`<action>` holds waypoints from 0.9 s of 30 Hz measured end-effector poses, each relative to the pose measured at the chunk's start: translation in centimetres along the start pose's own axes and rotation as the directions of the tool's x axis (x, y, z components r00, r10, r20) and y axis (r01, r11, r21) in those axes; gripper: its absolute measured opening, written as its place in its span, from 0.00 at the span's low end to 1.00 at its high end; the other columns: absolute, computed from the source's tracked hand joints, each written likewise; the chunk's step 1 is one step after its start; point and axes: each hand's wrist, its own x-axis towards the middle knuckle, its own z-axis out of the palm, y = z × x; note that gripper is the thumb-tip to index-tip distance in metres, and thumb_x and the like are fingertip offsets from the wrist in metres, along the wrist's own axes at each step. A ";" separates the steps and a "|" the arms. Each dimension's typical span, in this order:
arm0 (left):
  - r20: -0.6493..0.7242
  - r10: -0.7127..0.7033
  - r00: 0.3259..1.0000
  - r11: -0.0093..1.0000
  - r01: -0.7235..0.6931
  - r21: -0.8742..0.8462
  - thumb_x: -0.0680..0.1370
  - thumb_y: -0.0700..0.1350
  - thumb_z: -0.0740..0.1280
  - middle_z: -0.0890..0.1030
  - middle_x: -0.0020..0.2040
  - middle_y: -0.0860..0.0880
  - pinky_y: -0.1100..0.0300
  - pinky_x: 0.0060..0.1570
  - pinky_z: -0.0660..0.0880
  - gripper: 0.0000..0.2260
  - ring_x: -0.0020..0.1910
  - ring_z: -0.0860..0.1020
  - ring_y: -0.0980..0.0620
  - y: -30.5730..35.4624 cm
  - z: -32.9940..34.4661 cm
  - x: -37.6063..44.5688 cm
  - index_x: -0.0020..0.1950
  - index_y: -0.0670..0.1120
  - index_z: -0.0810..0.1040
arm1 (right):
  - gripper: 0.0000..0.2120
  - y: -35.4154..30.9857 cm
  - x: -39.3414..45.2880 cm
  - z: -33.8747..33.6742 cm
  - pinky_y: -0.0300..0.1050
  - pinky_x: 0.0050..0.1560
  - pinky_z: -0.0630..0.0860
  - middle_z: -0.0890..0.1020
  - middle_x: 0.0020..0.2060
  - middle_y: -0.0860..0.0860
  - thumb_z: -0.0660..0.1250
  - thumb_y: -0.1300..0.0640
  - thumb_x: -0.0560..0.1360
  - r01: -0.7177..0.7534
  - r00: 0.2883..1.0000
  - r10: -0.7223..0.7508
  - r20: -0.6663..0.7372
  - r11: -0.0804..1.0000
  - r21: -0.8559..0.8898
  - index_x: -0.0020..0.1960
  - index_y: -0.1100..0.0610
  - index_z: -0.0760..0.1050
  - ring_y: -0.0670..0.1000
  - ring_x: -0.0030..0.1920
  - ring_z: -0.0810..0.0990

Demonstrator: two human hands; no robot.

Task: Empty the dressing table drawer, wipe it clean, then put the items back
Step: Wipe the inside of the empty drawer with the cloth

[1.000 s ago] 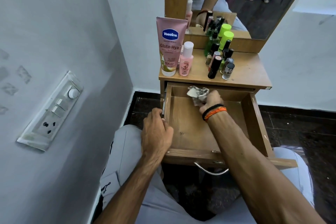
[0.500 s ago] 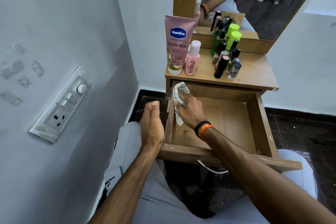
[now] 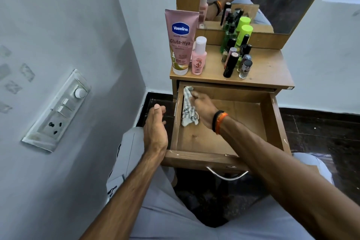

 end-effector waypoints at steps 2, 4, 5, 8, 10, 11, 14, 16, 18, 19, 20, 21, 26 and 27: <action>-0.008 0.007 1.000 1.000 -0.007 0.012 0.78 0.62 0.52 0.80 0.62 0.49 0.49 0.64 0.75 0.26 0.61 0.78 0.54 0.2 0.2 0.1 0.61 0.48 0.79 | 0.18 -0.5 0.4 0.5 0.56 0.66 0.74 0.79 0.61 0.53 0.56 0.60 0.83 -0.008 0.997 0.005 -0.077 0.999 -0.043 0.72 0.51 0.70 0.57 0.60 0.79; -0.004 0.009 1.000 1.000 -0.008 0.014 0.78 0.63 0.52 0.80 0.62 0.49 0.49 0.64 0.75 0.27 0.61 0.78 0.54 0.1 0.3 0.1 0.62 0.47 0.79 | 0.15 -0.2 -0.3 1.0 0.59 0.63 0.76 0.81 0.58 0.54 0.57 0.60 0.81 -0.042 0.998 0.034 -0.062 0.990 -0.133 0.64 0.52 0.74 0.59 0.58 0.80; -0.002 0.019 1.000 1.000 -0.019 0.021 0.78 0.62 0.52 0.81 0.61 0.50 0.49 0.64 0.75 0.27 0.61 0.78 0.54 0.0 0.4 0.2 0.62 0.46 0.79 | 0.12 0.1 -1.1 1.1 0.60 0.62 0.77 0.82 0.57 0.57 0.58 0.61 0.80 -0.065 0.998 0.063 -0.020 0.983 -0.173 0.60 0.52 0.75 0.60 0.58 0.80; -0.004 0.048 0.999 0.999 -0.047 0.026 0.78 0.62 0.52 0.81 0.61 0.50 0.50 0.63 0.75 0.27 0.60 0.78 0.55 -0.2 0.3 0.3 0.62 0.46 0.80 | 0.10 0.8 -3.9 0.9 0.59 0.61 0.78 0.82 0.56 0.57 0.64 0.62 0.79 -0.119 0.965 0.176 0.197 0.955 -0.272 0.60 0.55 0.72 0.58 0.56 0.81; -0.010 0.029 1.000 0.999 -0.029 -0.019 0.78 0.63 0.52 0.81 0.60 0.50 0.49 0.64 0.75 0.26 0.60 0.78 0.54 -0.3 0.1 0.4 0.60 0.48 0.80 | 0.13 1.0 -5.6 0.6 0.51 0.57 0.80 0.82 0.53 0.52 0.67 0.60 0.78 -0.063 0.962 0.136 0.235 0.954 -0.294 0.61 0.57 0.72 0.51 0.52 0.82; -0.010 0.016 1.000 0.999 -0.017 -0.046 0.78 0.63 0.52 0.81 0.60 0.49 0.49 0.64 0.75 0.25 0.61 0.78 0.53 -0.3 0.0 0.5 0.59 0.48 0.80 | 0.09 1.1 -6.2 0.6 0.44 0.50 0.80 0.82 0.47 0.49 0.68 0.59 0.78 0.003 0.974 0.069 0.217 0.950 -0.313 0.57 0.57 0.74 0.47 0.47 0.82; -0.001 -0.024 1.000 0.994 0.024 -0.107 0.77 0.64 0.52 0.81 0.60 0.48 0.48 0.66 0.73 0.27 0.62 0.78 0.52 -0.2 -0.3 0.4 0.59 0.47 0.80 | 0.06 1.3 -7.4 1.2 0.35 0.35 0.72 0.78 0.36 0.45 0.69 0.55 0.78 0.191 0.981 -0.150 0.122 0.845 -0.500 0.45 0.52 0.73 0.43 0.34 0.77; 0.019 -0.032 0.999 0.992 0.034 -0.118 0.77 0.65 0.52 0.81 0.62 0.48 0.49 0.68 0.71 0.29 0.63 0.77 0.53 -0.2 -0.3 0.3 0.62 0.46 0.79 | 0.03 1.8 -6.1 1.8 0.35 0.34 0.77 0.80 0.40 0.47 0.68 0.55 0.79 0.220 0.972 -0.232 0.044 0.825 -0.521 0.52 0.53 0.76 0.44 0.36 0.81; 0.045 -0.035 0.998 0.992 0.040 -0.118 0.77 0.65 0.51 0.79 0.64 0.49 0.50 0.70 0.69 0.31 0.65 0.75 0.55 -0.1 -0.4 0.2 0.66 0.46 0.77 | 0.08 2.0 -3.0 1.9 0.37 0.37 0.81 0.82 0.45 0.50 0.64 0.56 0.81 0.230 0.959 -0.282 -0.030 0.835 -0.500 0.59 0.55 0.76 0.45 0.39 0.83; 0.054 -0.036 0.998 0.992 0.043 -0.120 0.77 0.65 0.51 0.79 0.65 0.50 0.51 0.71 0.68 0.31 0.66 0.74 0.55 -0.1 -0.4 0.2 0.67 0.47 0.76 | 0.09 1.5 -1.3 1.8 0.40 0.40 0.83 0.82 0.48 0.52 0.63 0.56 0.81 0.232 0.950 -0.307 -0.066 0.827 -0.512 0.59 0.54 0.76 0.47 0.42 0.83; 0.061 -0.038 0.997 0.992 0.045 -0.120 0.77 0.65 0.50 0.78 0.65 0.51 0.51 0.71 0.66 0.32 0.67 0.74 0.56 -0.1 -0.4 0.2 0.69 0.47 0.76 | 0.10 0.6 0.1 1.6 0.45 0.45 0.83 0.82 0.52 0.55 0.63 0.56 0.81 0.242 0.932 -0.348 -0.105 0.808 -0.537 0.61 0.55 0.77 0.49 0.46 0.83; 0.067 -0.037 0.997 0.992 0.044 -0.121 0.77 0.65 0.50 0.77 0.66 0.52 0.51 0.72 0.65 0.32 0.67 0.73 0.57 0.0 -0.4 0.3 0.70 0.47 0.75 | 0.11 -0.3 1.2 1.5 0.49 0.51 0.82 0.81 0.55 0.57 0.64 0.57 0.81 0.245 0.907 -0.394 -0.147 0.780 -0.575 0.62 0.56 0.77 0.52 0.50 0.82; 0.080 -0.067 0.995 0.984 0.079 -0.158 0.77 0.67 0.51 0.77 0.67 0.51 0.49 0.73 0.64 0.31 0.68 0.72 0.56 0.0 -0.4 0.5 0.70 0.50 0.75 | 0.17 0.4 1.1 1.8 0.42 0.54 0.80 0.72 0.64 0.52 0.68 0.57 0.78 0.327 0.876 -0.474 -0.091 0.721 -0.611 0.66 0.52 0.75 0.50 0.58 0.76; 0.082 -0.079 0.993 0.981 0.093 -0.171 0.77 0.67 0.51 0.77 0.67 0.50 0.48 0.73 0.64 0.31 0.68 0.72 0.54 0.0 -0.4 0.5 0.69 0.49 0.75 | 0.17 1.1 0.1 1.5 0.37 0.47 0.79 0.71 0.63 0.49 0.69 0.57 0.77 0.358 0.889 -0.458 0.000 0.695 -0.623 0.65 0.50 0.75 0.48 0.56 0.76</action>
